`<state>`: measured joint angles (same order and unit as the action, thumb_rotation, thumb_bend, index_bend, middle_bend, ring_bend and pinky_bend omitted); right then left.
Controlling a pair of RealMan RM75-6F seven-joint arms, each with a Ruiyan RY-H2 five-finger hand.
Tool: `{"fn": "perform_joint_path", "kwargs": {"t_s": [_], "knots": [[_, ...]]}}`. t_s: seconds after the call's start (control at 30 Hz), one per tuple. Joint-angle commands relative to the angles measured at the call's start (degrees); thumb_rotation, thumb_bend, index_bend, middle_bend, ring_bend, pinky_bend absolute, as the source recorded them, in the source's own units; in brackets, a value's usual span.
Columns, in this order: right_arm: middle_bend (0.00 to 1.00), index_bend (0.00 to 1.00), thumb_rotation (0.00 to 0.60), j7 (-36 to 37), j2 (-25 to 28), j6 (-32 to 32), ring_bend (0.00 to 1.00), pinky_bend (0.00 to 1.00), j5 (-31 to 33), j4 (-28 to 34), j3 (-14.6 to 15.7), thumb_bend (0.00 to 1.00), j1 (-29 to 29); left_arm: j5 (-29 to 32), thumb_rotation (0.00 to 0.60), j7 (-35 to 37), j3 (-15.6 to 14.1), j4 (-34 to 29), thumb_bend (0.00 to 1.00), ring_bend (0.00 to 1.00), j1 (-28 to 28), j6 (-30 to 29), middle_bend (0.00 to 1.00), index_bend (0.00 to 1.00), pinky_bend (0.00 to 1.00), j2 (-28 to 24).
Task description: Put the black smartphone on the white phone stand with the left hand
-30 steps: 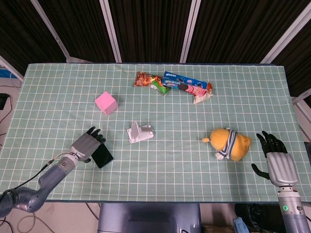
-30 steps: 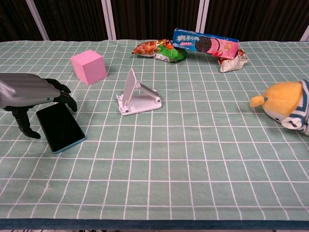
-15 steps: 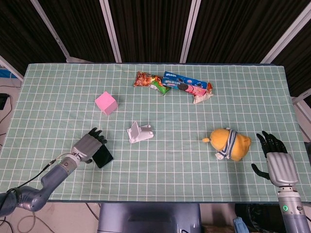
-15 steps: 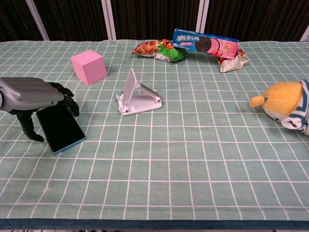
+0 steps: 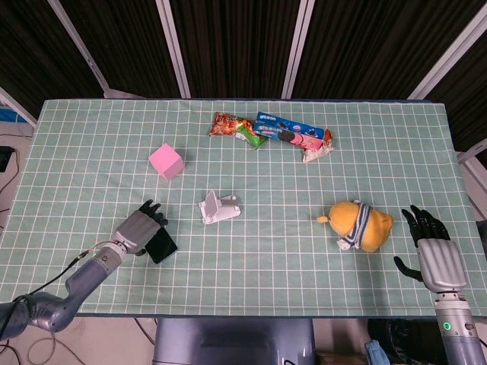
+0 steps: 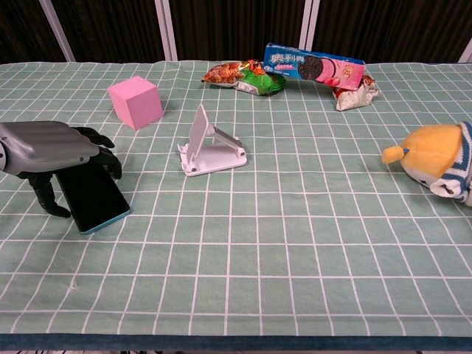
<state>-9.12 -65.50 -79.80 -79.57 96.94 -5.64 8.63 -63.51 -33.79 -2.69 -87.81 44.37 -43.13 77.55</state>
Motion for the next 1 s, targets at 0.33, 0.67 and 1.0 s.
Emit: {"fn": "perform_joint_path", "kwargs": {"t_s": [0.33,0.67,1.0], "knots": [[0.00,0.00,0.600,-0.12,-0.04,-0.08,0.00,0.14,0.00,-0.04,0.02,0.37,-0.03,-4.17,0.600,3.55,-0.68,1.75,0.29,0.07,-1.07,-2.09,0.47,0.44,0.00,1.08],[0.00,0.00,0.600,-0.08,-0.05,-0.12,0.00,0.14,-0.03,-0.06,0.02,0.37,-0.04,-8.73,0.600,7.30,-0.86,3.14,0.48,0.12,-2.13,-4.10,0.58,0.55,0.00,1.34],[0.00,0.00,0.600,-0.12,-0.06,-0.16,0.00,0.14,-0.06,-0.06,0.04,0.37,-0.05,-9.92,0.600,8.04,0.39,1.19,0.52,0.13,-2.44,-6.03,0.62,0.60,0.00,-0.60]]}}
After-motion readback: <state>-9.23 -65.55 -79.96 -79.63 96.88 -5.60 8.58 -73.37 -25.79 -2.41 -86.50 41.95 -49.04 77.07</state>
